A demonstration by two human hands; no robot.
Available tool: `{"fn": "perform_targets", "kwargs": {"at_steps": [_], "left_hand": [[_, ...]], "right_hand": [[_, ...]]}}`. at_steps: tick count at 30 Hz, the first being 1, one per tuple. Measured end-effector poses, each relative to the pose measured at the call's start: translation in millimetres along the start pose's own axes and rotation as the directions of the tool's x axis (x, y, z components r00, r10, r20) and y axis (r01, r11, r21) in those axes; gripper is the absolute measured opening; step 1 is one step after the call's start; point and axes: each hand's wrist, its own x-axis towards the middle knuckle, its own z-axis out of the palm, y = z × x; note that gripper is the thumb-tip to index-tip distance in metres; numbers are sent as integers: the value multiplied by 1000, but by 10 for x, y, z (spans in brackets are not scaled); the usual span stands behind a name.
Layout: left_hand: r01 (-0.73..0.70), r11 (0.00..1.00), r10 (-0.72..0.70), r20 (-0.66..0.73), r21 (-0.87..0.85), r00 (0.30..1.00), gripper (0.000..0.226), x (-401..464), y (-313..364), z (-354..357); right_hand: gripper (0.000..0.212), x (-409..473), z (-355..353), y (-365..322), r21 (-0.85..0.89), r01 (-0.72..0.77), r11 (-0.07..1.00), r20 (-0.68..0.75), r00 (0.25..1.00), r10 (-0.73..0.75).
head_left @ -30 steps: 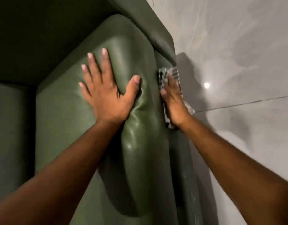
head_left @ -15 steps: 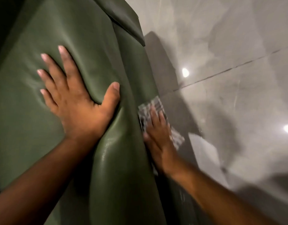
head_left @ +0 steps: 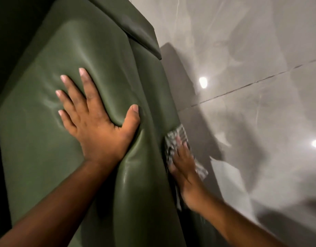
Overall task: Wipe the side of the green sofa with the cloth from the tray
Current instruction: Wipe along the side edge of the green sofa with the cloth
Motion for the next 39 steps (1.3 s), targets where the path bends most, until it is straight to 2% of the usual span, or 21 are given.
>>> {"fn": "perform_targets", "kwargs": {"at_steps": [2, 4, 7, 9, 11, 13, 15, 17, 23, 29, 31, 34, 37, 39], "left_hand": [[-3, 1000, 3, -1, 3, 1000, 112, 6, 4, 0], [-5, 1000, 5, -6, 10, 1000, 111, 11, -4, 12], [-9, 1000, 10, -22, 9, 1000, 111, 11, -11, 38], [-13, 1000, 13, -34, 12, 999, 111, 17, -17, 57], [-15, 1000, 16, -43, 17, 999, 111, 26, -25, 62], [-16, 1000, 17, -47, 16, 999, 111, 23, -36, 69], [-17, 1000, 18, -50, 21, 999, 111, 29, -48, 78], [-9, 1000, 10, -47, 27, 999, 112, 33, -70, 87], [40, 997, -41, 11, 65, 999, 115, 58, -63, 64], [61, 997, -65, 85, 52, 994, 103, -80, 16, -206], [45, 997, -51, 124, 55, 991, 102, -345, -103, -336], [33, 999, -39, 176, 41, 984, 108, -1132, -331, -545], [96, 995, -92, 160, -23, 983, 113, -1906, -365, -665], [92, 996, -92, 150, 6, 984, 115, -2211, -250, -616]], "right_hand": [[50, -165, -4, 67, 38, -67, 997, 40, 997, 66], [50, -52, -39, 2, -27, -40, 999, 80, 996, 42], [57, 379, -55, -80, -142, 1, 990, 28, 1000, 3], [59, 838, -126, -194, -171, -78, 982, 14, 997, 82], [54, 1331, -203, -334, -54, -119, 991, 33, 992, 121], [62, 1690, -264, -403, 99, -183, 978, 27, 983, 182], [78, 1840, -264, -351, 152, -204, 967, 15, 979, 204], [81, 1785, -208, -229, 152, -164, 975, 30, 987, 161], [49, 936, -129, -161, 172, -78, 982, 8, 997, 78], [37, -163, -166, -288, 86, -90, 992, 141, 987, 77], [41, -575, -127, -151, 53, -56, 997, 157, 986, 47], [59, -1305, -12, 116, 8, 24, 1000, 51, 998, -25], [49, -2105, 81, 483, 0, -15, 1000, 24, 1000, 15], [41, -2536, 71, 702, -52, -42, 998, 52, 998, 45]]}}
